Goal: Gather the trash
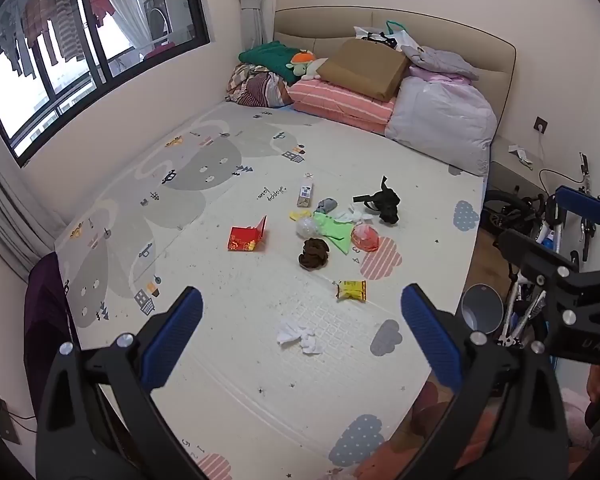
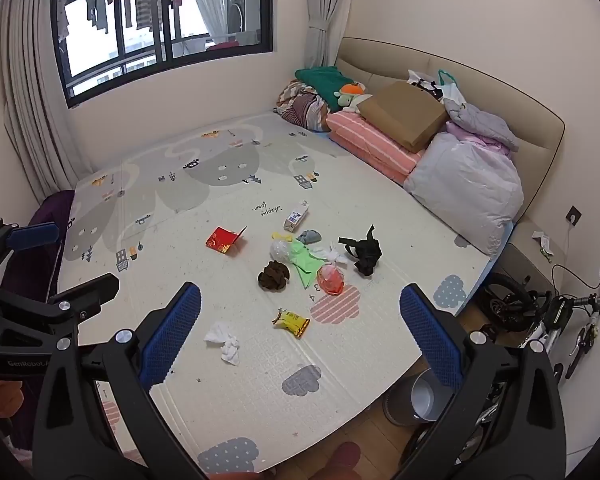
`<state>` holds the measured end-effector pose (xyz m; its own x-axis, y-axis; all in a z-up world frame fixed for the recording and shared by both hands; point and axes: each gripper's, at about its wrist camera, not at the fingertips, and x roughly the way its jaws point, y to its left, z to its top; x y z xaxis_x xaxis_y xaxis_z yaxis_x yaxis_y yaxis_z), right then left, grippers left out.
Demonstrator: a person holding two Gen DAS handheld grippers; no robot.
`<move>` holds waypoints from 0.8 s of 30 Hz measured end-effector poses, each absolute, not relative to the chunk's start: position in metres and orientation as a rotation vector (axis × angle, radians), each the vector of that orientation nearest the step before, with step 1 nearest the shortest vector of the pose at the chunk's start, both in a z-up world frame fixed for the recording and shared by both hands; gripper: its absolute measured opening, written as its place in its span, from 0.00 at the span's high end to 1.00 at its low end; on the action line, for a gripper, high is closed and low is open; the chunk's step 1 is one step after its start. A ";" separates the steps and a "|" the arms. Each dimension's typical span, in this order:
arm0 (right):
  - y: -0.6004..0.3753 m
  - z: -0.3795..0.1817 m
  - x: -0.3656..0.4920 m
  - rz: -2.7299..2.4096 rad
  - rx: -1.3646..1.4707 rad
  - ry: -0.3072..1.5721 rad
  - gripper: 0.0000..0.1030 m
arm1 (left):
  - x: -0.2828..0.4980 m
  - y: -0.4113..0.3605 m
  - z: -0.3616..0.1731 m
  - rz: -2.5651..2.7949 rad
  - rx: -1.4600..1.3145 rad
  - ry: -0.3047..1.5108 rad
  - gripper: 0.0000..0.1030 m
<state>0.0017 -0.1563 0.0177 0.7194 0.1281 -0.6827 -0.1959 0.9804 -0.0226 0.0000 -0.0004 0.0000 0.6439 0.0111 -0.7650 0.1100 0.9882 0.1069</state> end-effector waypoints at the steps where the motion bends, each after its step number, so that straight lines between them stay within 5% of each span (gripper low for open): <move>1: -0.157 0.018 0.002 0.182 -0.089 0.752 0.06 | 0.000 0.000 0.000 -0.057 0.144 0.871 0.04; 24: -0.155 0.019 0.002 0.186 -0.090 0.749 0.06 | -0.001 -0.002 -0.005 -0.059 0.129 0.877 0.04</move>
